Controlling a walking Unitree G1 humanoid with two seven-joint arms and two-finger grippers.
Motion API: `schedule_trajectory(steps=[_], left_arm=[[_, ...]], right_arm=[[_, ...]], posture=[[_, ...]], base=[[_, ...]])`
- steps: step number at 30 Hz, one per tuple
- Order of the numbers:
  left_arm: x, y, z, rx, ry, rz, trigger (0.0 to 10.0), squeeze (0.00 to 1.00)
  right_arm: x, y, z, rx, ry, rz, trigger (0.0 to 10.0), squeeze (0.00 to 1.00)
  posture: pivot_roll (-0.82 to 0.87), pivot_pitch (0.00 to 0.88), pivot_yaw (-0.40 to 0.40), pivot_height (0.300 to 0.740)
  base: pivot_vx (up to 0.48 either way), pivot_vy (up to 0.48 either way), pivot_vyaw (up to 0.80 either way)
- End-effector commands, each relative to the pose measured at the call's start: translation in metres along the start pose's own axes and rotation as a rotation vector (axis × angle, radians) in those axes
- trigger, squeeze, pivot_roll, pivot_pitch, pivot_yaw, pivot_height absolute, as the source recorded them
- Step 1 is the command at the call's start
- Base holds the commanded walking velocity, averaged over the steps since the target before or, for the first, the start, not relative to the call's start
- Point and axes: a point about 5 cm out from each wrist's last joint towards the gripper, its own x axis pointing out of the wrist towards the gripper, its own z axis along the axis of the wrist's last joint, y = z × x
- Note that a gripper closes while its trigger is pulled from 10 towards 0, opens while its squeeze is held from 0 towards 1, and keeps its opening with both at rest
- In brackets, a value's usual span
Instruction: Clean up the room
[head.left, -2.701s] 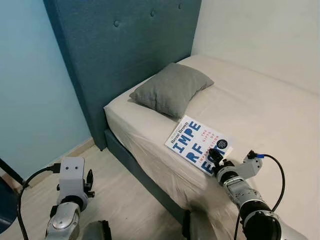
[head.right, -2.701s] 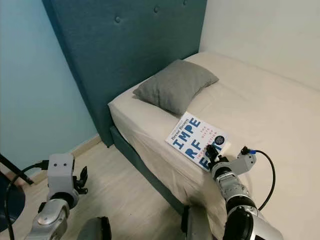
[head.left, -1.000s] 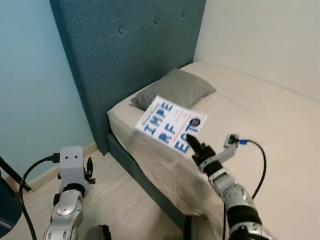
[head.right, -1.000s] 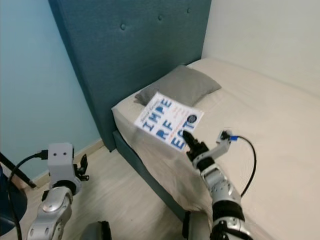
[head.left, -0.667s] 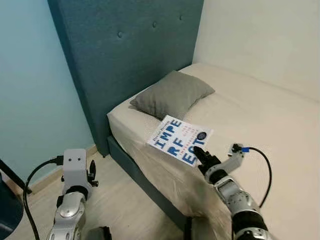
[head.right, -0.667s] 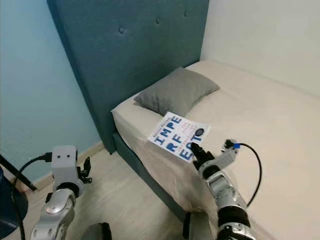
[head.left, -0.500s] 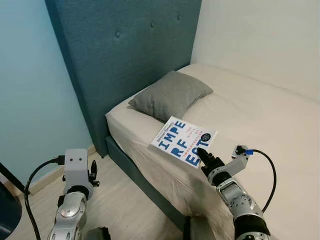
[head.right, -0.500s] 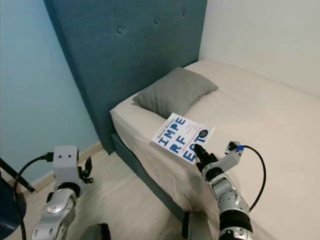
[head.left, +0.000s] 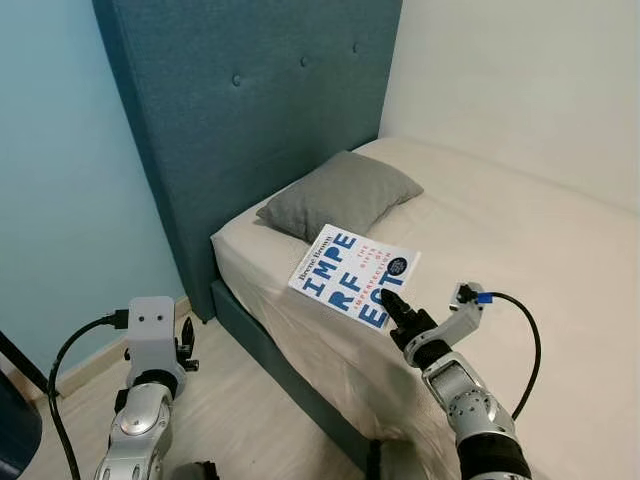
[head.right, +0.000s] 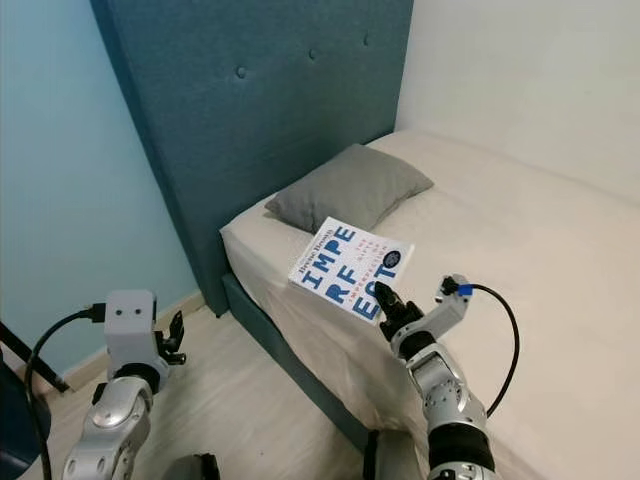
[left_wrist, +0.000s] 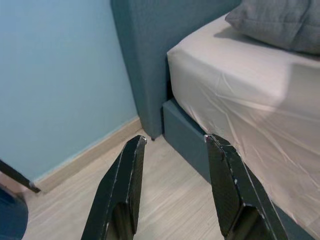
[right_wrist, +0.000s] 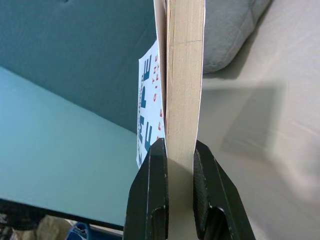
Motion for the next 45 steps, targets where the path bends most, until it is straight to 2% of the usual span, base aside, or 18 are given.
schedule_trajectory(steps=[1, 12, 45], left_arm=[[-0.002, 0.001, -0.002, 0.014, -0.006, -0.004, 10.0, 0.0], [-0.001, -0.002, 0.0, -0.007, -0.036, -0.004, 10.0, 0.0], [0.0, -0.001, 0.002, -0.015, -0.055, 0.021, 10.0, 0.0]], right_arm=[[0.0, 0.006, 0.001, -0.035, -0.015, 0.032, 10.0, 0.0], [0.0, 0.014, -0.004, -0.055, 0.001, 0.063, 10.0, 0.0], [-0.001, 0.018, 0.001, -0.073, -0.009, 0.083, 10.0, 0.0]], posture=[[0.02, 0.083, -0.064, 0.565], [0.01, 0.065, -0.066, 0.61], [0.02, 0.072, -0.078, 0.735]], base=[[0.0, 0.0, 0.0], [0.0, 0.0, 0.0], [0.0, 0.0, 0.0]])
